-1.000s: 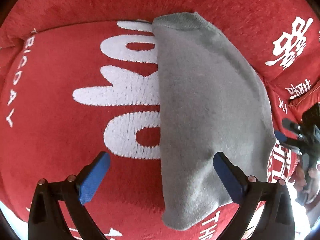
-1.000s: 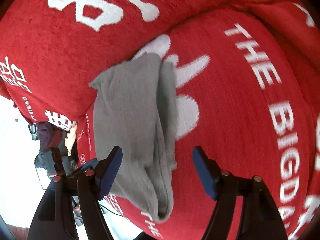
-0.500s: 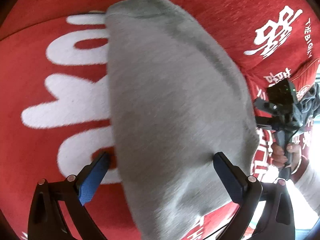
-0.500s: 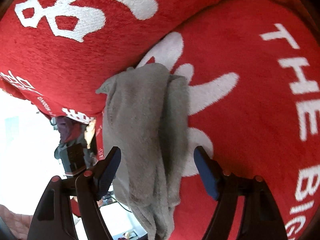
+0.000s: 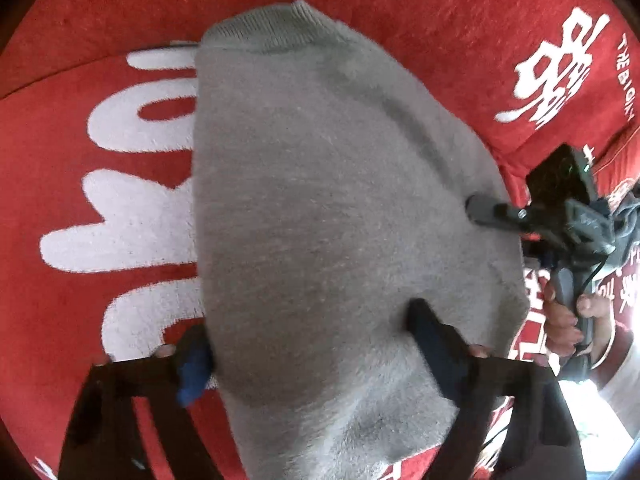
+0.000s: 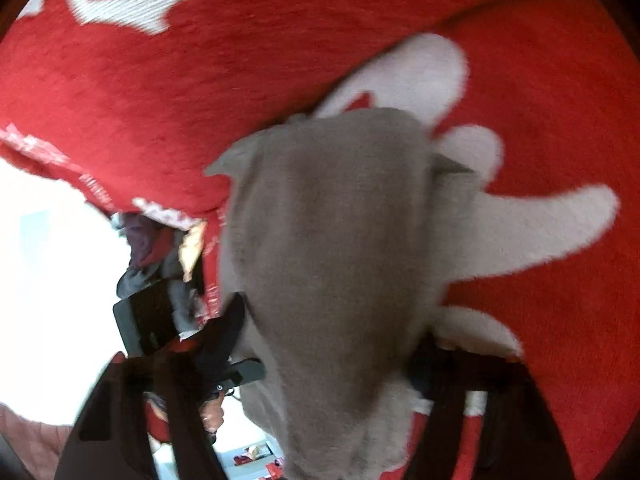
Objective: Fold small clothes
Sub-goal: 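Grasp the folded grey bundle with the left tool while the right tool grasps its other side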
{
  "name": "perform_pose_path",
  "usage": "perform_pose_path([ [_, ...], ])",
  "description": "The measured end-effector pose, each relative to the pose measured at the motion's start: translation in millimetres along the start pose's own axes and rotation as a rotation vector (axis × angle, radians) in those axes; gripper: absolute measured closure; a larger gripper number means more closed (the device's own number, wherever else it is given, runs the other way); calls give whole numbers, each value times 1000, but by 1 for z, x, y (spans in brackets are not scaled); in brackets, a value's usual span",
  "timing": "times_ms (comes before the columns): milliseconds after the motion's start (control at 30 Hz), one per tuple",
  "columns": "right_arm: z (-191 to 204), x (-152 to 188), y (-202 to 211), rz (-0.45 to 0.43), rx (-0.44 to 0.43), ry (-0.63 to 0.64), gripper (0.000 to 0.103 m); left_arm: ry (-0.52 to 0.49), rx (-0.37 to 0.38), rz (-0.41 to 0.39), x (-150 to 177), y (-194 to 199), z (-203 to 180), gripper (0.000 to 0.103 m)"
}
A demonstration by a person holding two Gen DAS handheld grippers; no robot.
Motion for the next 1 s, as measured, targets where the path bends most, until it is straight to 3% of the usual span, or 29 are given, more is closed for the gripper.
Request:
perform_pose_path([
  [67, -3, 5, 3, -16, -17, -39, 56, -8, 26, -20, 2, 8, -2, 47],
  [167, 9, 9, 8, -59, -50, -53, 60, -26, 64, -32, 3, 20, -7, 55],
  [333, 30, 16, 16, -99, -126, -88, 61, -33, 151, -48, 11, 45, -13, 55],
  [567, 62, 34, 27, -110, -155, -84, 61, -47, 201, -67, 28, 82, -7, 55],
  [800, 104, 64, 29, -116, -177, -88, 61, -63, 201, -74, 59, 128, 32, 55],
  [1000, 137, 101, 3, -91, -187, -90, 61, -37, 166, -64, 84, 150, 77, 55],
])
Point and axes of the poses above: each gripper's, at about its wrist camera, not at the fingertips, and y roughly against the way its jaws point, z to its left, x to its underside, the point moved 8 cm from there along -y, roughly the way its jaws point, and after that the axes turned 13 degrees about y, right-handed, at the moved point
